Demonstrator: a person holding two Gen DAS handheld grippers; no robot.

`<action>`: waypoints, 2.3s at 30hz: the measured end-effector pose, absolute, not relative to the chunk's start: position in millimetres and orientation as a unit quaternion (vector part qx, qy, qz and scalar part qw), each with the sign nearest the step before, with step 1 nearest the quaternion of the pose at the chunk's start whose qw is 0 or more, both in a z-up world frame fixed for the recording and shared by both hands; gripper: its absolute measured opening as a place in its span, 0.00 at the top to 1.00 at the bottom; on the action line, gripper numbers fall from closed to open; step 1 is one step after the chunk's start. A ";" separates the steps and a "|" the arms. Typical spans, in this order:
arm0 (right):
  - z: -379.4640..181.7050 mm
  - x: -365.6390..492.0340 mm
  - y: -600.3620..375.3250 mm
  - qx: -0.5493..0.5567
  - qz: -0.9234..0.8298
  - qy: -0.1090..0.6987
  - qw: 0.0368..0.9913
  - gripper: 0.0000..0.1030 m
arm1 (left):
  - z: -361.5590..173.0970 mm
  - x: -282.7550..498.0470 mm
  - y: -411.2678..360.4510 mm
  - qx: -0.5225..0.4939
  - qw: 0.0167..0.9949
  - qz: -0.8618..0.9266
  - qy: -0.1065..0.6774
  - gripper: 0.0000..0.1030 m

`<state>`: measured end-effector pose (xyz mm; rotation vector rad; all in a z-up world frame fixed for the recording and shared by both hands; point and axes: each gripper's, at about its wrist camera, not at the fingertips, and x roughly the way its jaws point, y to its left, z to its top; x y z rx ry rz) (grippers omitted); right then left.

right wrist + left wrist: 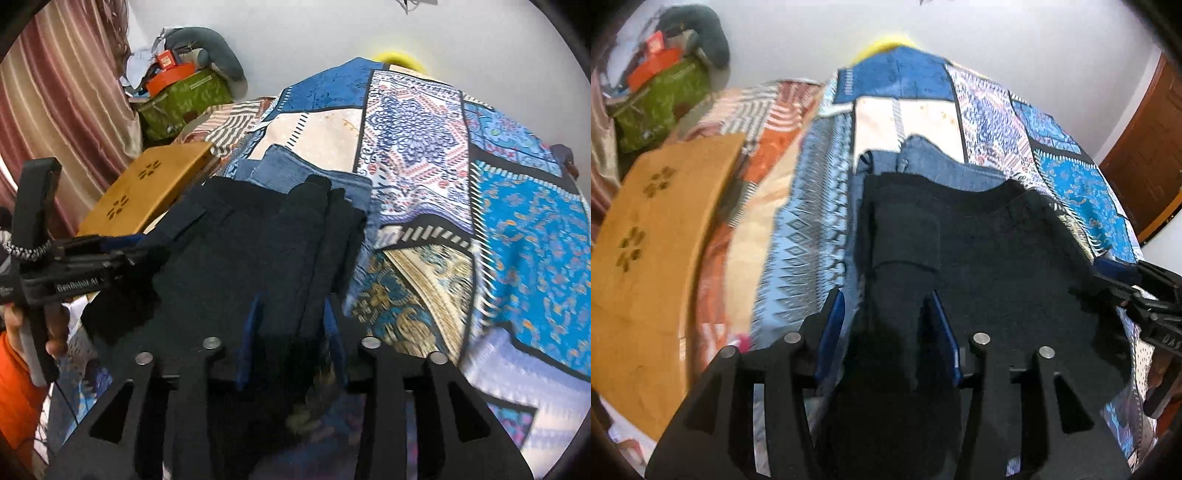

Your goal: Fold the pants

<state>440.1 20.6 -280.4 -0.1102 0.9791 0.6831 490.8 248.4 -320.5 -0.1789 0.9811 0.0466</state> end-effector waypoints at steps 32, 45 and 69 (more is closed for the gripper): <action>-21.2 68.5 -62.7 -0.009 0.367 0.077 0.927 0.64 | -38.0 61.5 98.1 0.019 0.996 0.041 0.079 0.20; -30.6 43.0 -72.9 0.001 0.321 0.067 0.945 0.01 | -46.9 29.2 85.7 0.006 0.997 0.041 0.072 0.01; -41.6 27.0 -81.3 0.000 0.312 0.070 0.948 0.00 | -55.9 29.6 89.4 -0.016 0.996 0.039 0.082 0.00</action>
